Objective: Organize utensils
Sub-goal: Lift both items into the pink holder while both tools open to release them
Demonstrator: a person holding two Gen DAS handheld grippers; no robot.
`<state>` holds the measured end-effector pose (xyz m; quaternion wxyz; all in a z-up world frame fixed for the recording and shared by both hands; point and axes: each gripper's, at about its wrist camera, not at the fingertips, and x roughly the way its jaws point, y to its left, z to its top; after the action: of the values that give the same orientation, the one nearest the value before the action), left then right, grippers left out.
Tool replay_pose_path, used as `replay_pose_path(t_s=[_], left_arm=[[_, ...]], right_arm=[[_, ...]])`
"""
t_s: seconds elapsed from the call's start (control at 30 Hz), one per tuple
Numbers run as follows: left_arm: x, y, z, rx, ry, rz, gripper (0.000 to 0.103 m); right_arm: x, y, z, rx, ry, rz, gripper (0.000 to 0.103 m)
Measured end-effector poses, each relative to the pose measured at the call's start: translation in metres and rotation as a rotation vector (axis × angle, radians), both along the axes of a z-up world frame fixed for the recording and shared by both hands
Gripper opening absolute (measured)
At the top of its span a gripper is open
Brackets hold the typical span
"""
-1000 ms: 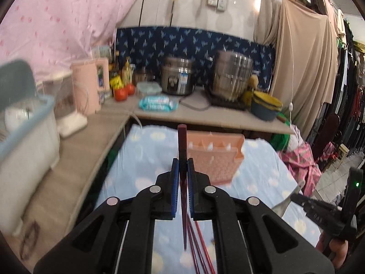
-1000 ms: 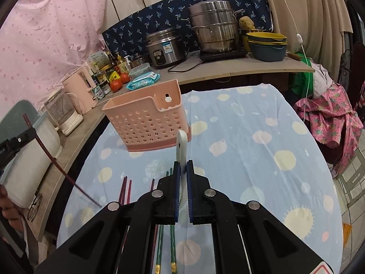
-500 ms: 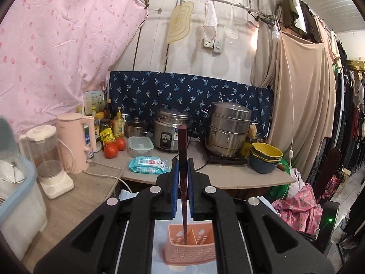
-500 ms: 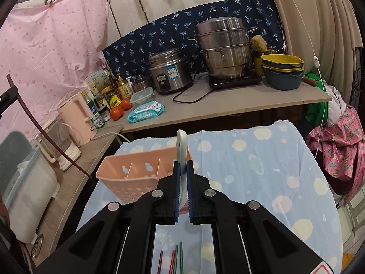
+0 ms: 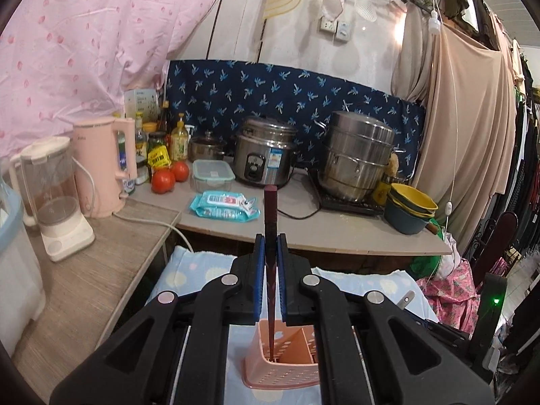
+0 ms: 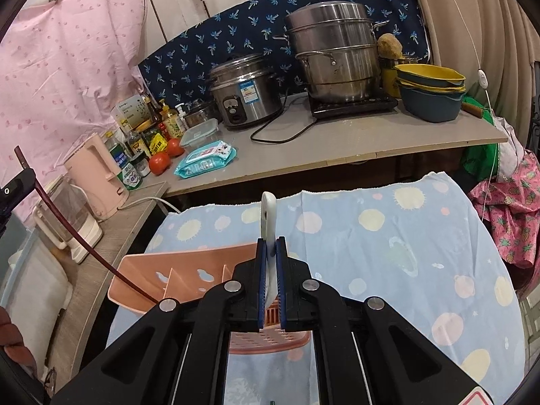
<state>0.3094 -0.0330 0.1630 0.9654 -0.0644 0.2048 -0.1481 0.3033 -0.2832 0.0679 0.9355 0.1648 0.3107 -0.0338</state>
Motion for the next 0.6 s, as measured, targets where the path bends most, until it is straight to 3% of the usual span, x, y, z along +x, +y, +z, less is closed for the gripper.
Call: replay_pose_path(t_s=[0.17, 0.2, 0.27, 0.3, 0.6], left_arm=[[0.001, 0.006, -0.01, -0.001, 0.024, 0.015, 0.008], [-0.001, 0.007, -0.011, 0.0, 0.023, 0.019, 0.015], [-0.004, 0.01, -0.011, 0.003, 0.02, 0.04, 0.042], [-0.007, 0.011, -0.01, 0.0, 0.012, 0.054, 0.045], [-0.044, 0.03, -0.017, 0.002, 0.043, 0.069, 0.045]], right_arm=[[0.001, 0.005, -0.011, 0.002, 0.014, -0.004, 0.009], [-0.001, 0.005, -0.01, -0.007, 0.012, -0.009, 0.011], [-0.007, 0.005, -0.007, -0.011, 0.001, -0.016, 0.02], [-0.01, 0.004, -0.006, -0.009, -0.004, -0.021, 0.022], [-0.059, 0.006, 0.004, -0.002, -0.032, -0.024, 0.03]])
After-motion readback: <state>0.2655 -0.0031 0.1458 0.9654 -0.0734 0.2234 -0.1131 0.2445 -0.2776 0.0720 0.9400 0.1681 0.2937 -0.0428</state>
